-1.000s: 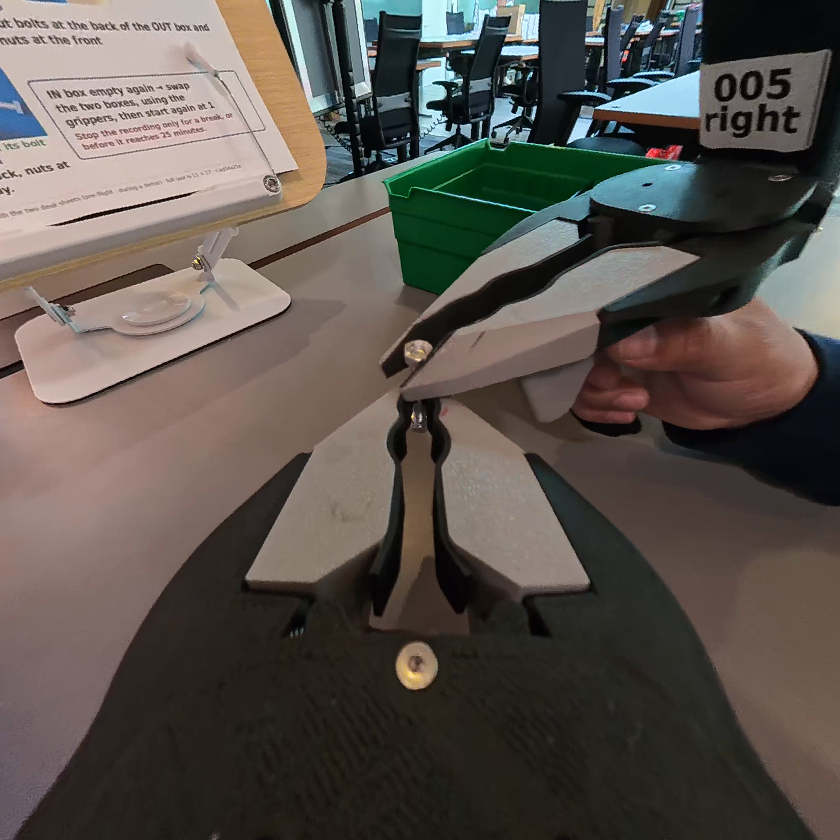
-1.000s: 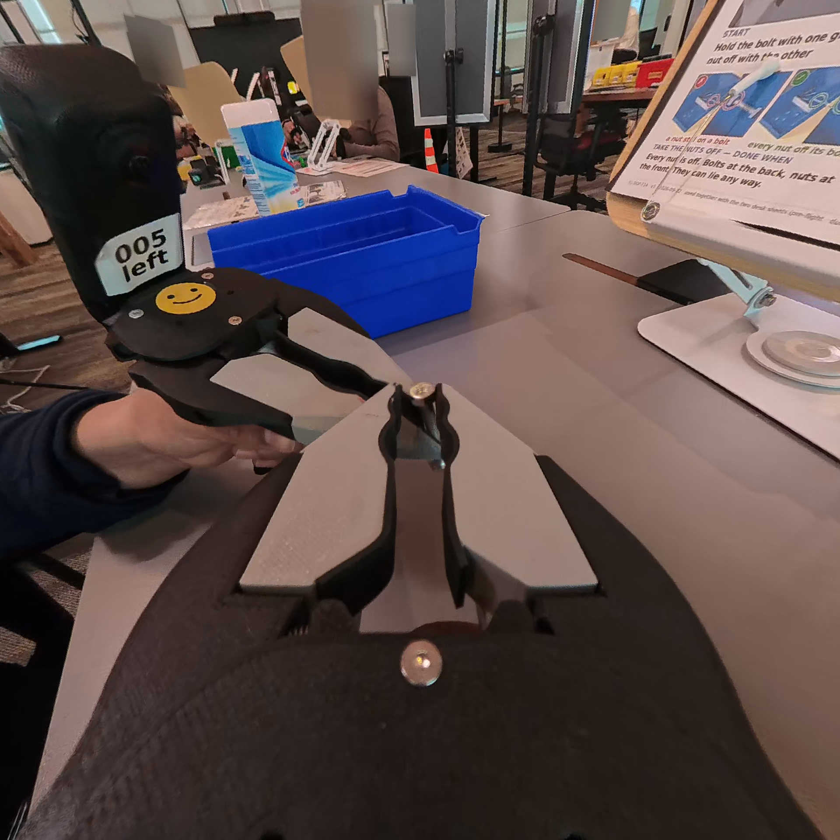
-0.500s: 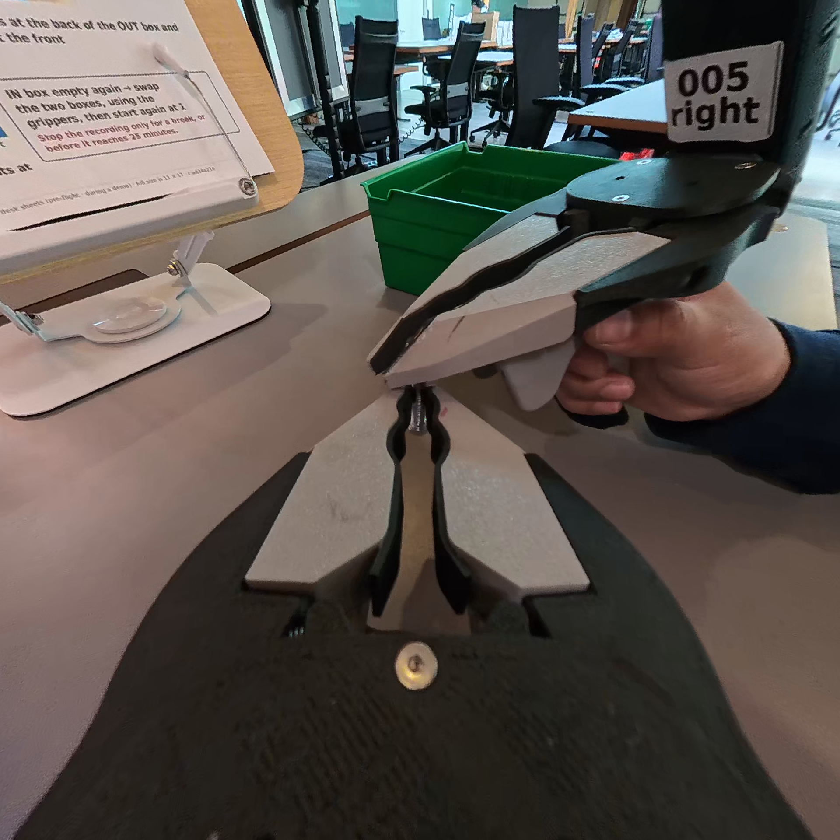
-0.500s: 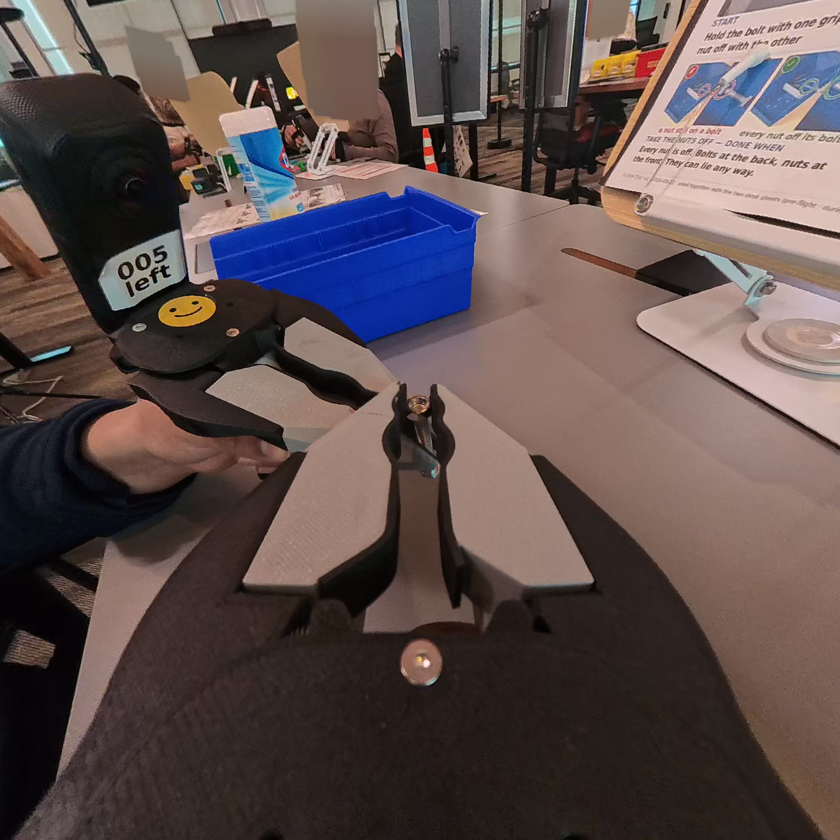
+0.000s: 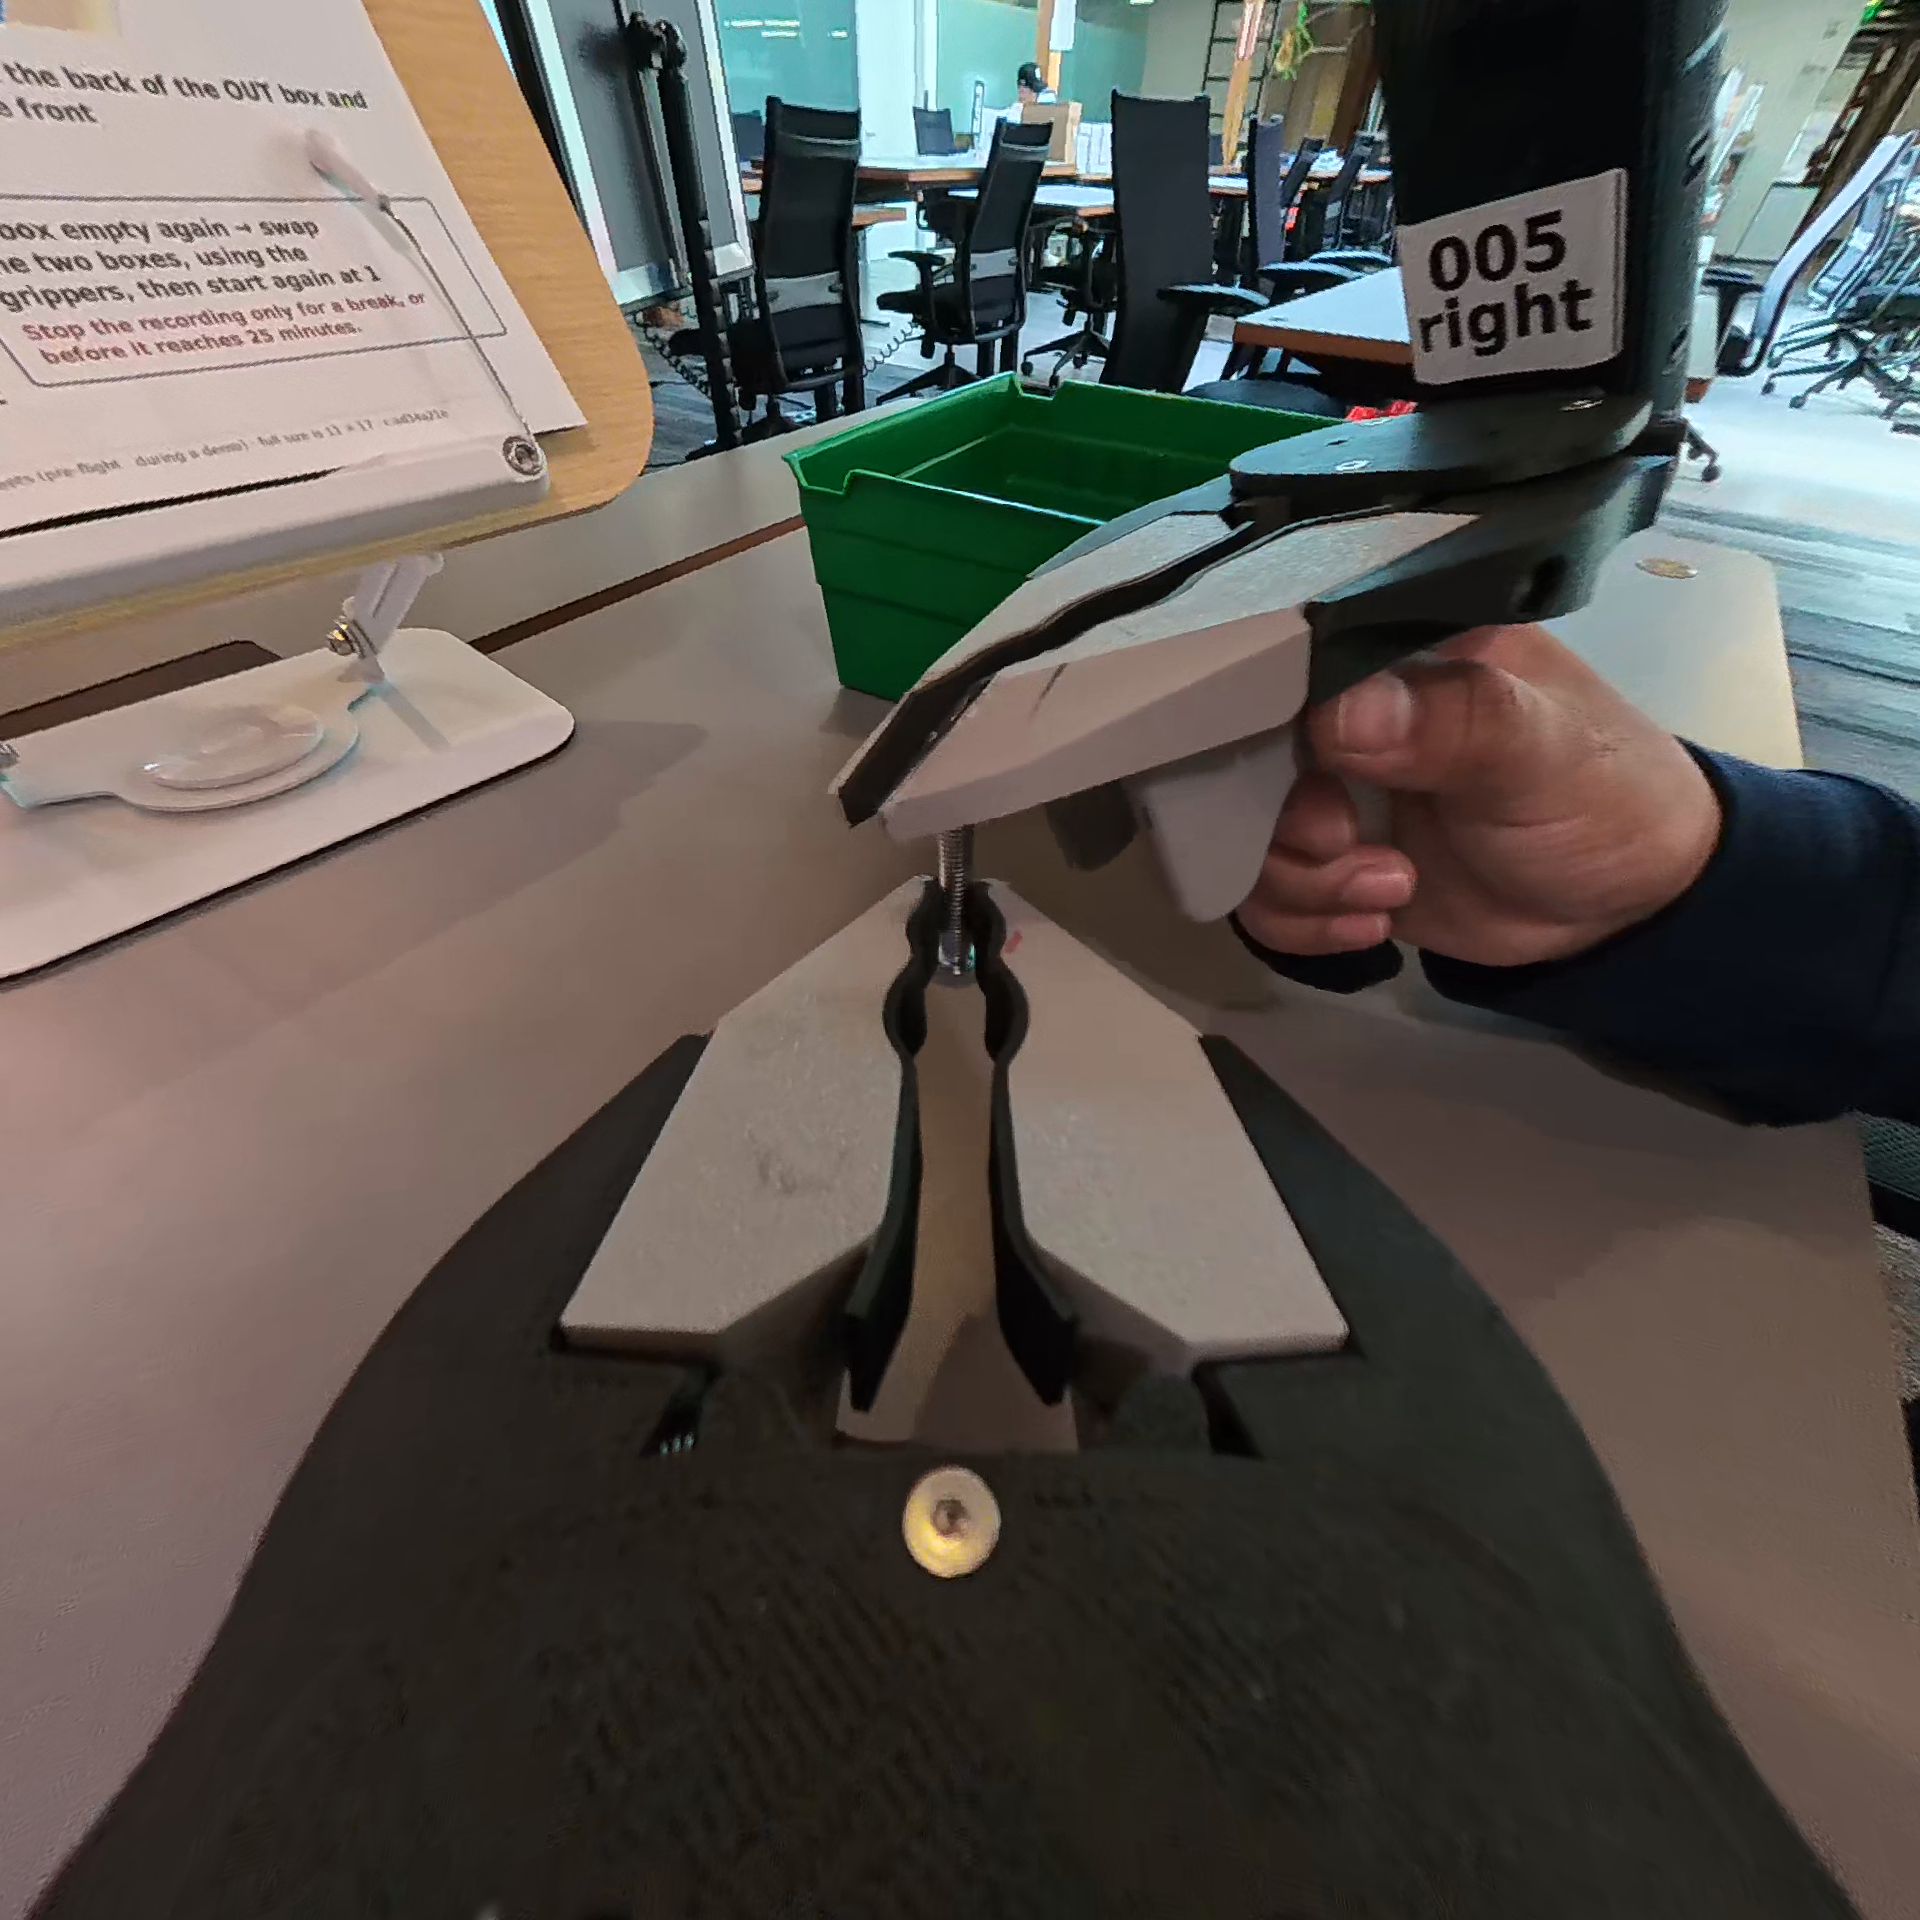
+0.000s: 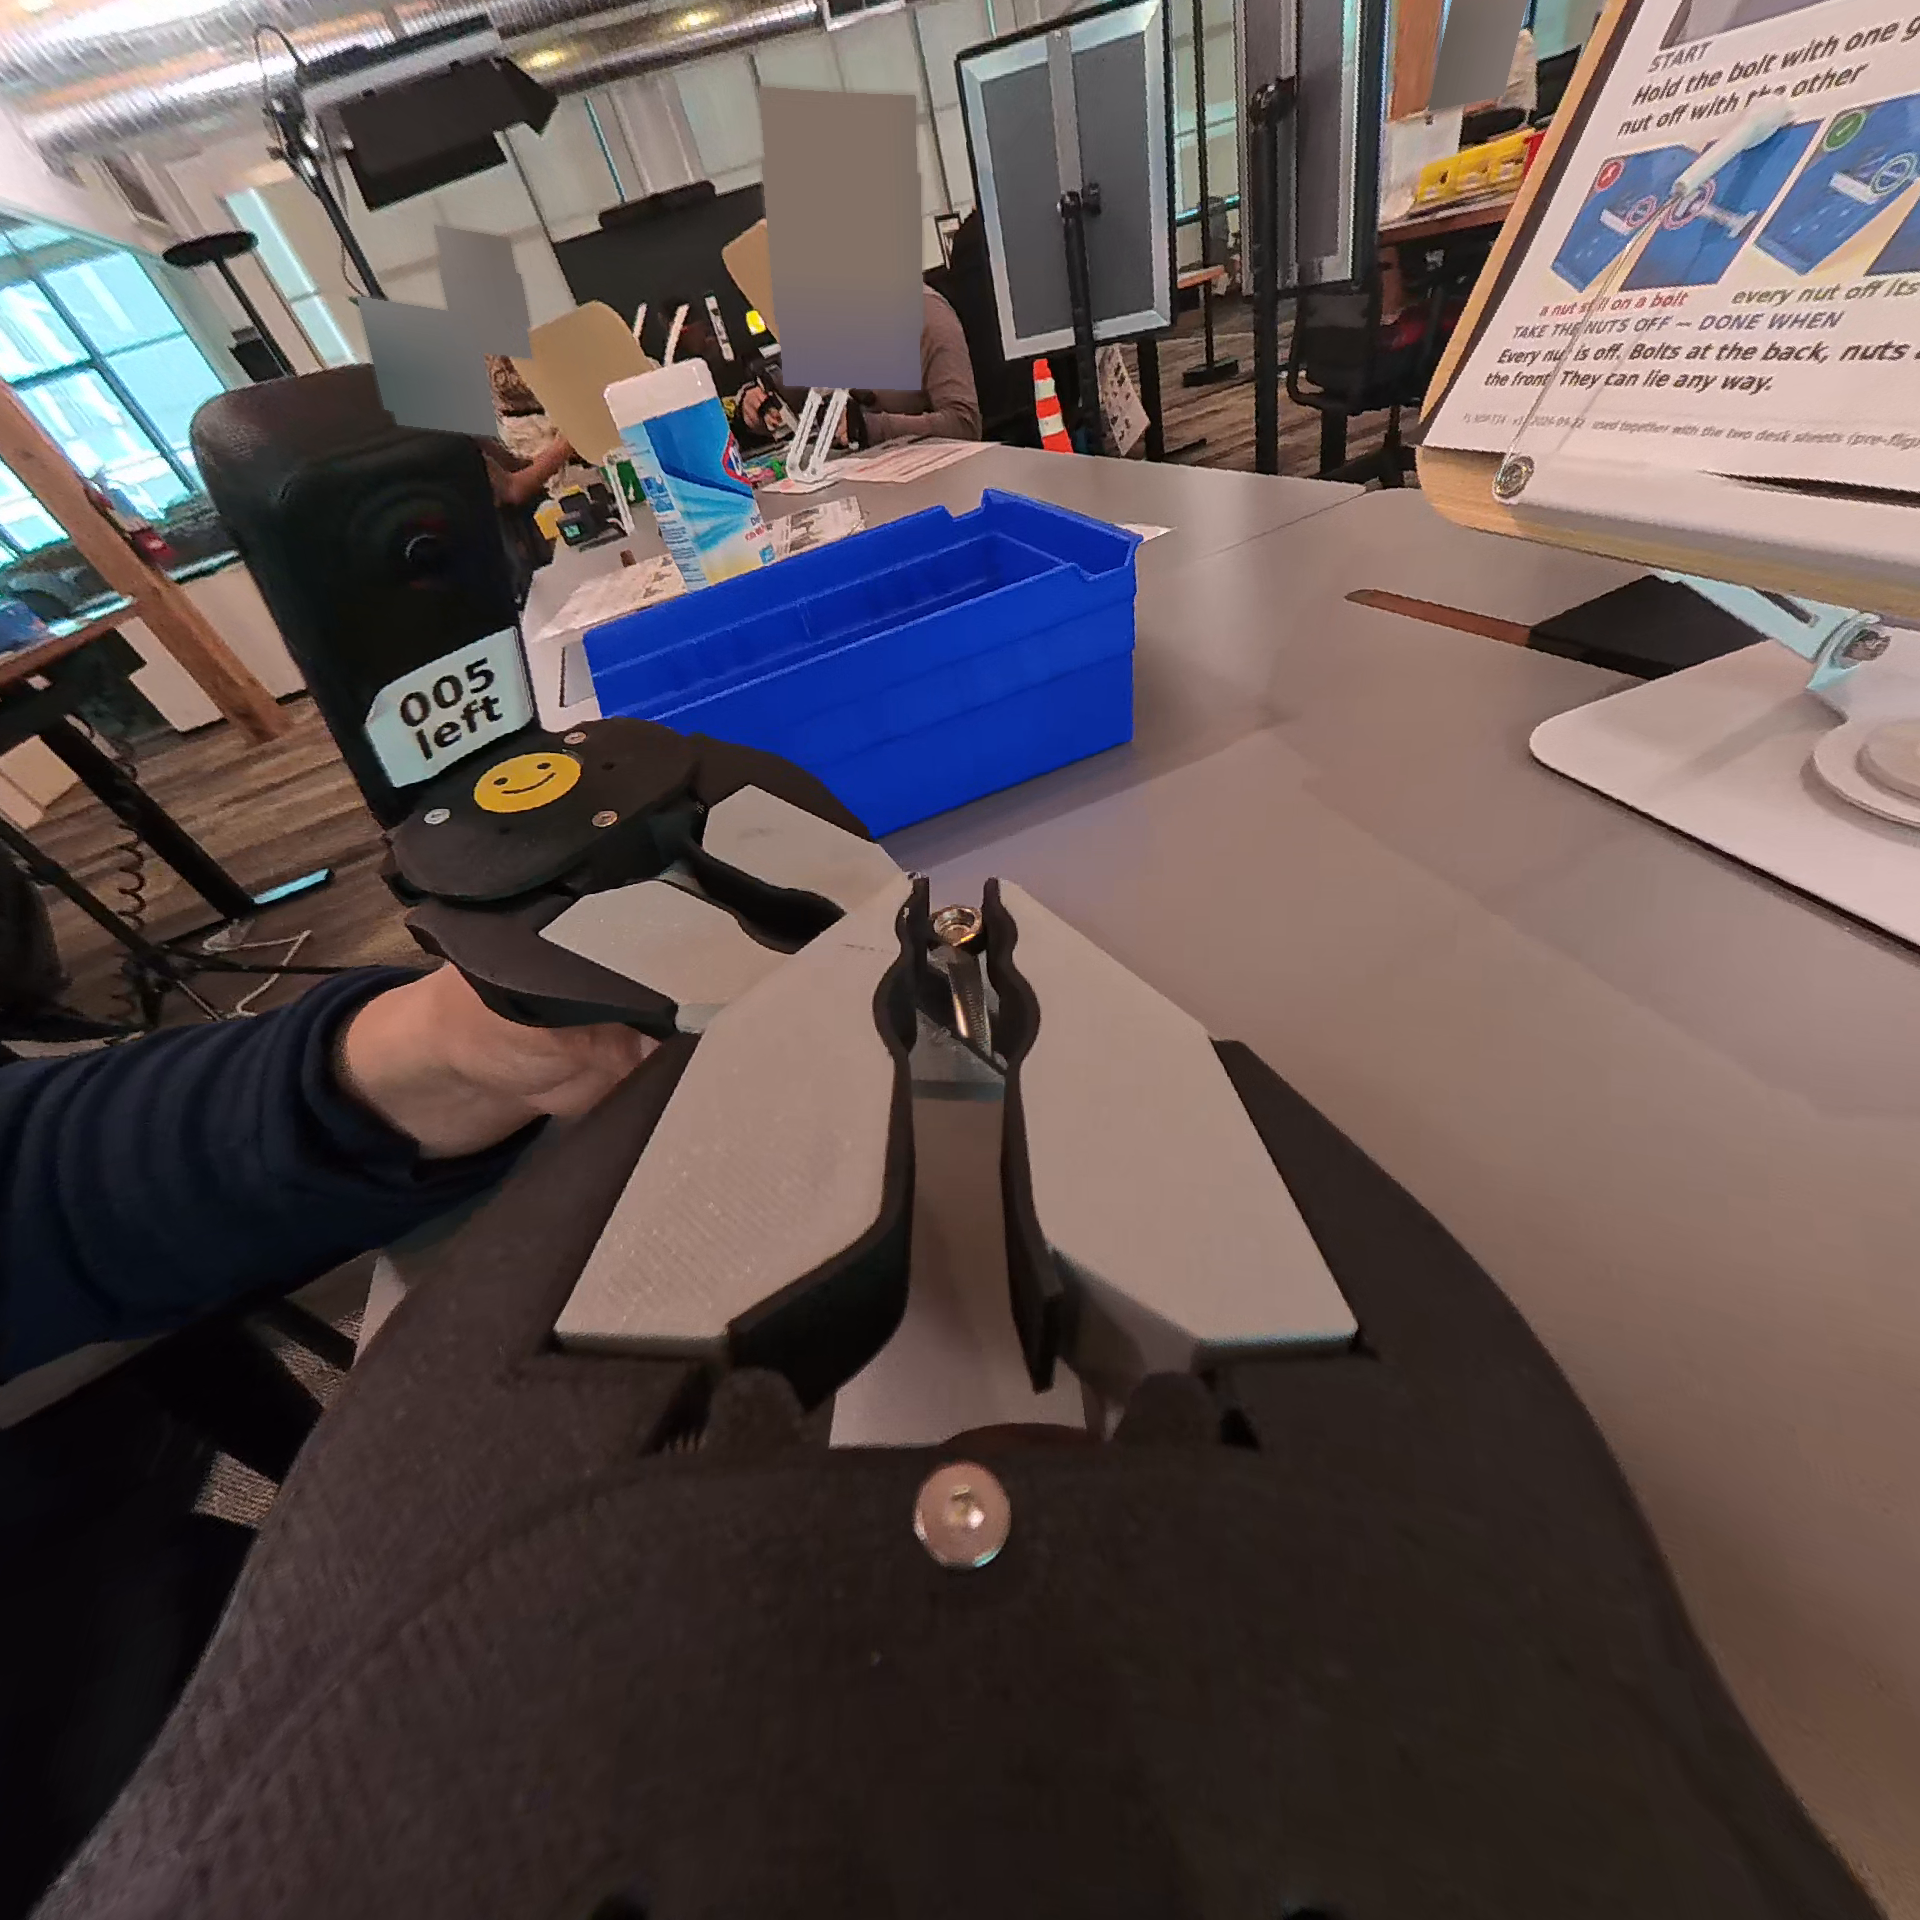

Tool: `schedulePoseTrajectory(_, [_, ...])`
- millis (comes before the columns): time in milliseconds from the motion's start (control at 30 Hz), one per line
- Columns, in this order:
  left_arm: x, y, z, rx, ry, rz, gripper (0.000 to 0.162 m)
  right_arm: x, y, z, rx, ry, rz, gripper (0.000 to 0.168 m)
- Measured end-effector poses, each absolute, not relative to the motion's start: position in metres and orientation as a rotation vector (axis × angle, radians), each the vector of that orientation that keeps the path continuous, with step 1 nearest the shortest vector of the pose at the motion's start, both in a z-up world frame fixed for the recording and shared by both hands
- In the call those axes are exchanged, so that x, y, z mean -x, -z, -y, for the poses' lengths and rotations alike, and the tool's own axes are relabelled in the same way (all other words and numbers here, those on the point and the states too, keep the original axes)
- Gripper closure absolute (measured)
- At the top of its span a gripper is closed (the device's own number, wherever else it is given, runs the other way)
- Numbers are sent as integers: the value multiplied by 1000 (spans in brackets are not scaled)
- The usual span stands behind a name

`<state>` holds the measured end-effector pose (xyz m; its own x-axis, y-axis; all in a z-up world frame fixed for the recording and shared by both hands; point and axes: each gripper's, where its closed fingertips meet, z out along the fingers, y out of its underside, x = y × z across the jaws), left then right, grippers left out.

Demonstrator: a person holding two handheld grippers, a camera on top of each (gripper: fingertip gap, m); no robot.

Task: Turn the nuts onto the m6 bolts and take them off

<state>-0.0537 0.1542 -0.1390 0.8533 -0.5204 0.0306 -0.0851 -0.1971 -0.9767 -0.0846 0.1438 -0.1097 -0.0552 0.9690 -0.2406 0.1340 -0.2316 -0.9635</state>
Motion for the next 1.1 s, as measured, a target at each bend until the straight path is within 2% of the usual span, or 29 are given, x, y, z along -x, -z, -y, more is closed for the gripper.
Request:
schedulePoseTrajectory(400, [59, 136, -155, 1742, 359, -452, 159, 86, 111, -142, 1451, -1377, 1244, 161])
schedulePoseTrajectory(500, [65, 135, -156, 1742, 327, -442, 159, 83, 112, -151, 1460, -1306, 1227, 150])
schedulePoseTrajectory(800, [77, 134, -158, 1751, 324, -369, 159, 79, 109, -155, 1451, -1312, 1209, 156])
schedulePoseTrajectory(1100, [75, 138, -160, 1762, 284, -402, 158, 84, 110, -148, 1440, -1327, 1224, 150])
